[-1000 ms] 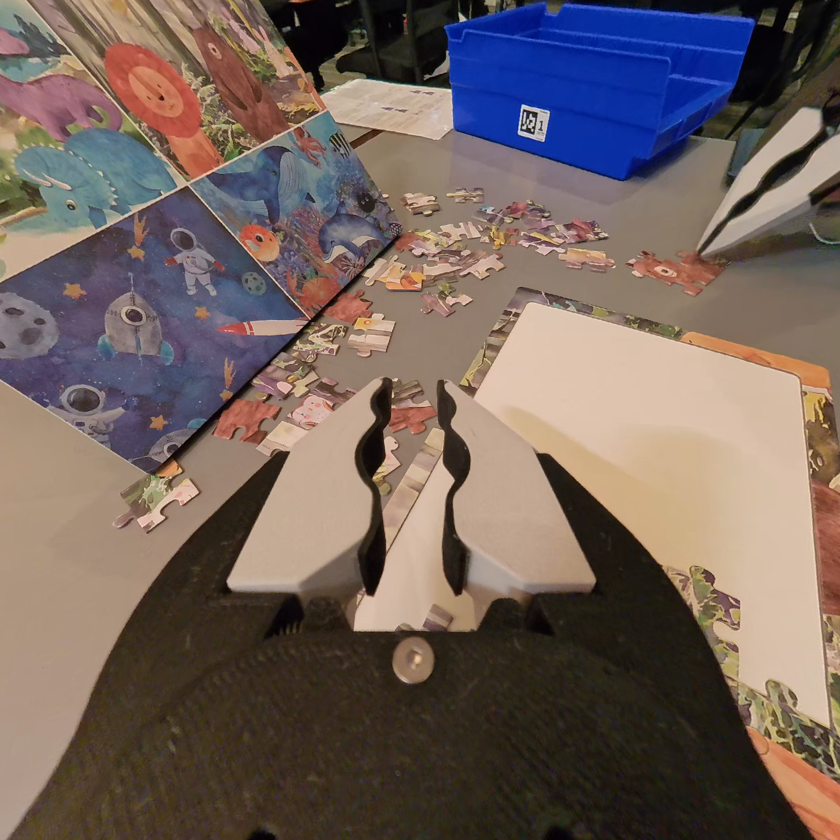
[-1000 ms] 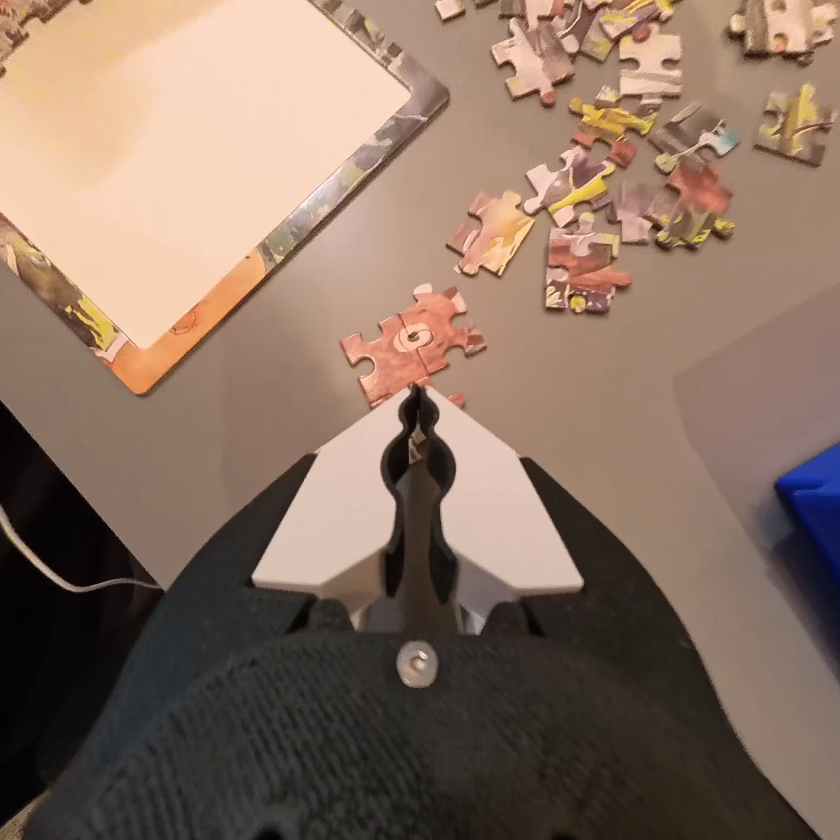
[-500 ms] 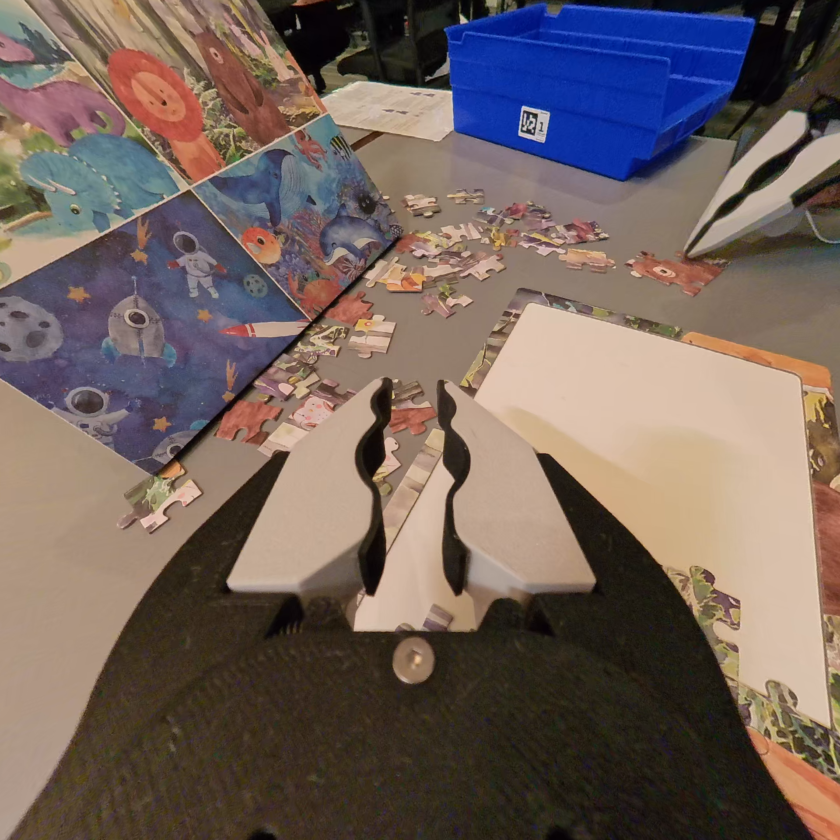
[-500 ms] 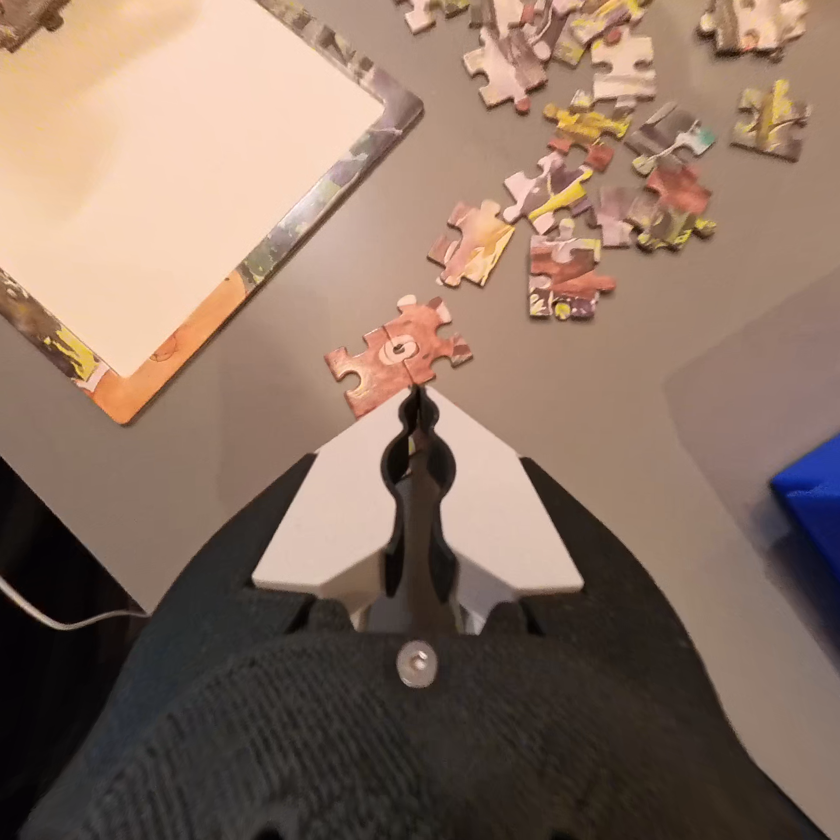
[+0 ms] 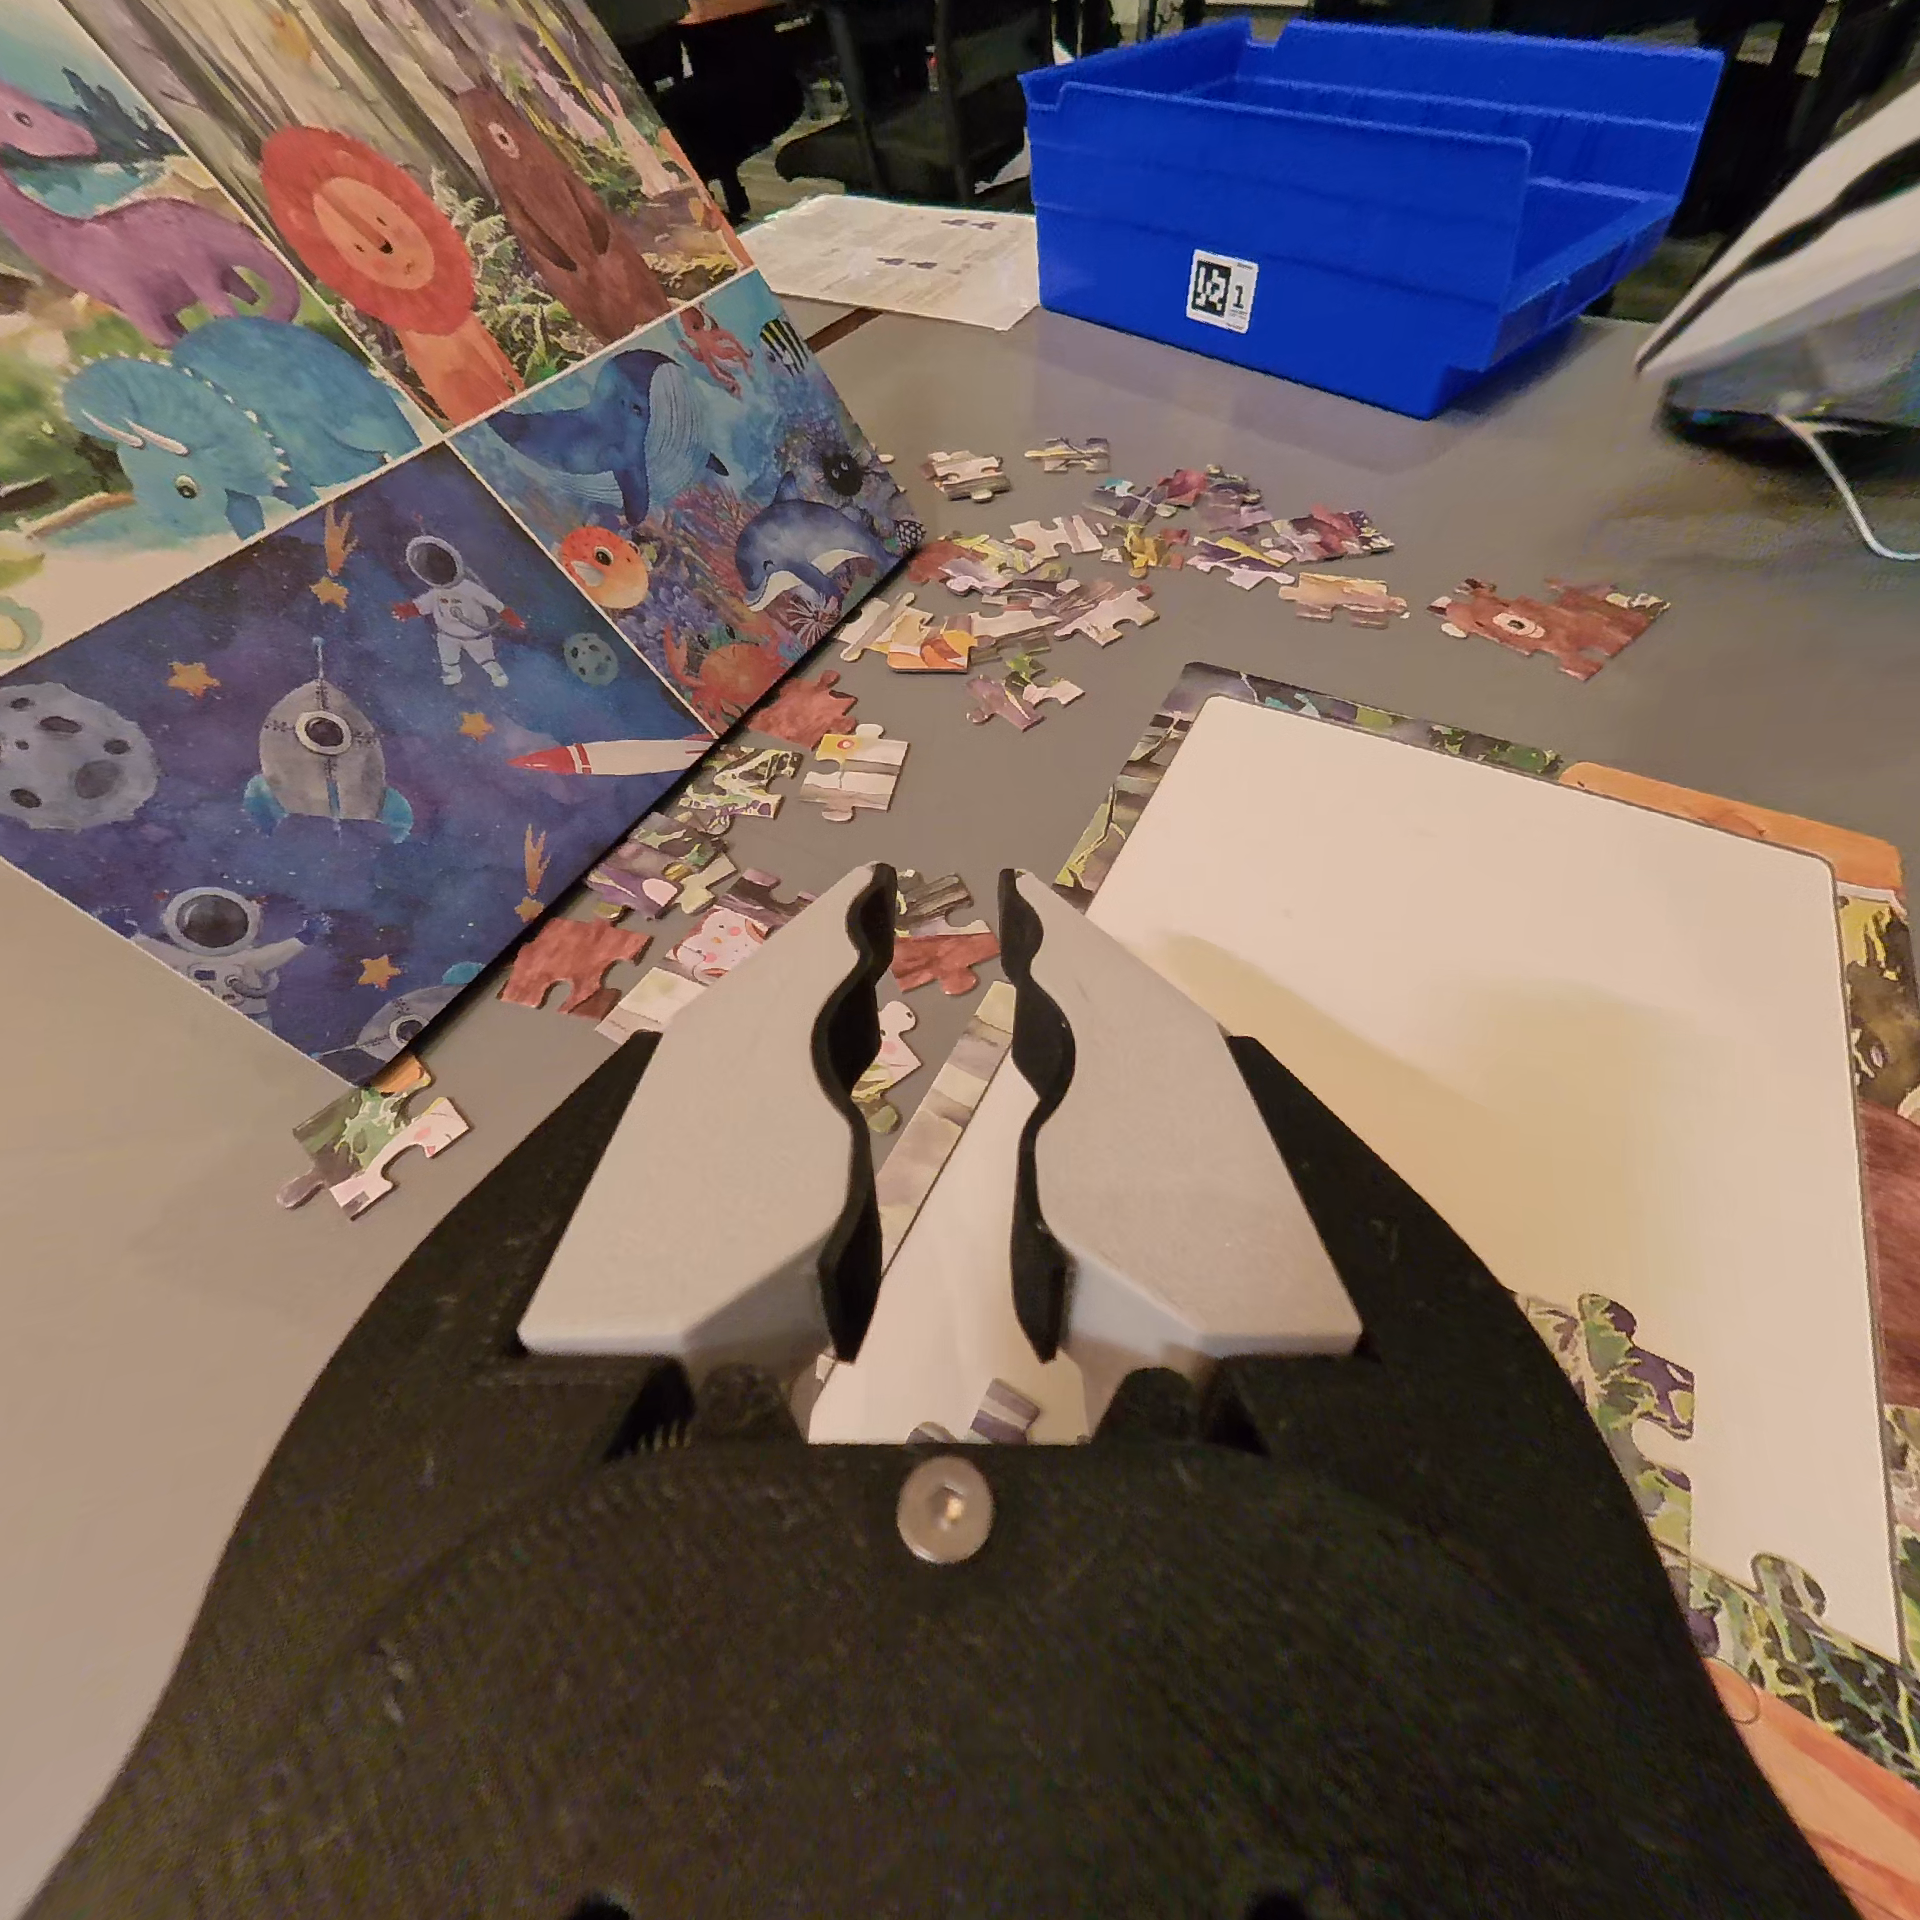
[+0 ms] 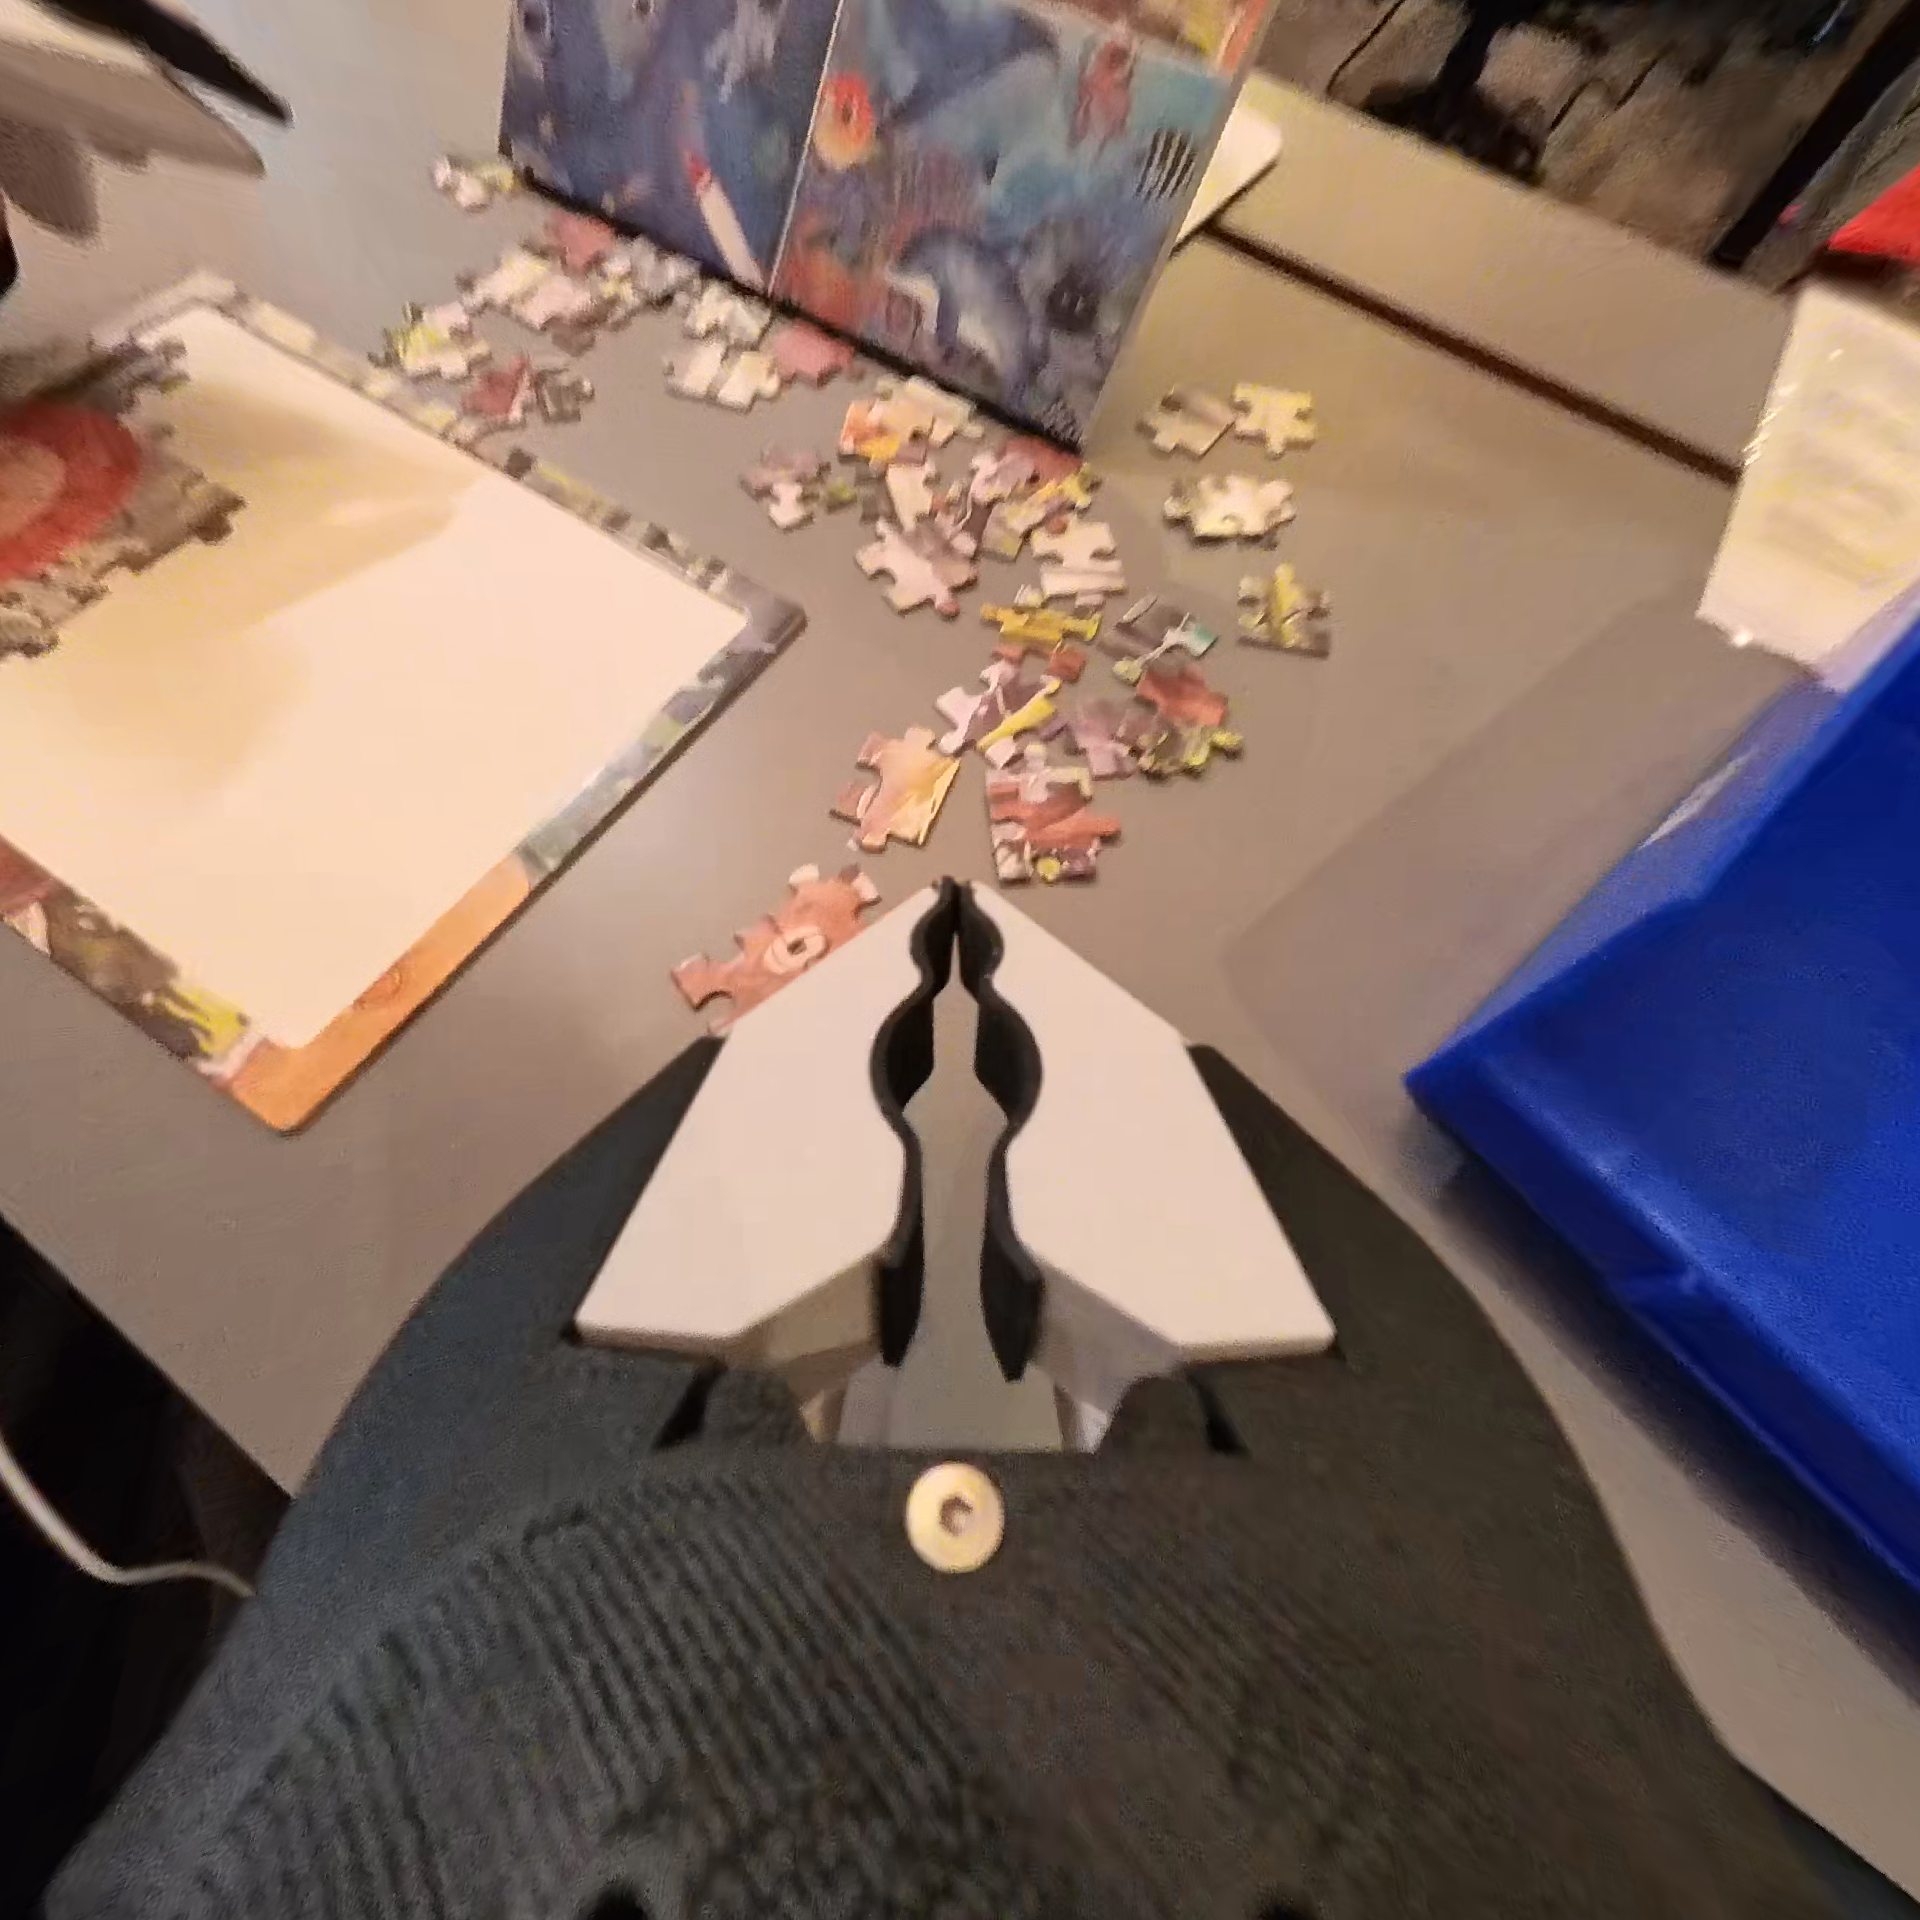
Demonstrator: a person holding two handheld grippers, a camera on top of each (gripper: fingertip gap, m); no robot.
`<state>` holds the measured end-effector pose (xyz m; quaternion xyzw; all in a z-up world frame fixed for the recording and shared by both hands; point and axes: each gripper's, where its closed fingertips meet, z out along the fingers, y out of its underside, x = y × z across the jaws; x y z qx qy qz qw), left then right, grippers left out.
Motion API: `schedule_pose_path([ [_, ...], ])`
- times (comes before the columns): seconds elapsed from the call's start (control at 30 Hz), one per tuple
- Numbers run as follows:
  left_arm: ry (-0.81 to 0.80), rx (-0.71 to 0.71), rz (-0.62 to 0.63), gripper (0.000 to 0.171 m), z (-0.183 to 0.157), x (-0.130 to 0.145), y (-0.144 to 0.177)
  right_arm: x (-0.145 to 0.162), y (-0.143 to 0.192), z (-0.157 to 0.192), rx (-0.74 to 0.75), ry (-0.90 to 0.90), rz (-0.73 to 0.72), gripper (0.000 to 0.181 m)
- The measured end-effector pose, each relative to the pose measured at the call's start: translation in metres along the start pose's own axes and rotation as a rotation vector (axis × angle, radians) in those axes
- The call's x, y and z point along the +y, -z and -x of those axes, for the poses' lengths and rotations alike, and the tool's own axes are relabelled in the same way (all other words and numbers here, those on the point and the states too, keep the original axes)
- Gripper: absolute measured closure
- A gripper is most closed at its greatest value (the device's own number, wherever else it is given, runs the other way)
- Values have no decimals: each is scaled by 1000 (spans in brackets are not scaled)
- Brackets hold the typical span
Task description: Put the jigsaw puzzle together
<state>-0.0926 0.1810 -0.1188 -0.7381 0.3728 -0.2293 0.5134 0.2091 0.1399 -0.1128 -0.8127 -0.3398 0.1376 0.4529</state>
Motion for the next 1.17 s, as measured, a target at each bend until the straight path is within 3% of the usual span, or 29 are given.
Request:
schedule_pose_path([
  [0.17,-8,-7,-13,154,0,-4,3,-49,29,-19,85,-30,-235,181],
  [0.33,-14,-13,-44,155,2,-8,6,-117,75,-32,163,-129,-723,181],
  [0.4,-15,-19,-62,156,3,-10,8,-123,84,-35,184,-147,-840,181],
  [0.6,30,-48,-104,158,15,-12,16,-66,50,-49,289,-204,-803,181],
  [0.77,83,-40,-139,158,21,-14,20,-64,37,-46,175,-295,-845,181],
  [1.17,190,44,-201,157,15,-21,21,-51,21,-51,151,-316,-770,181],
])
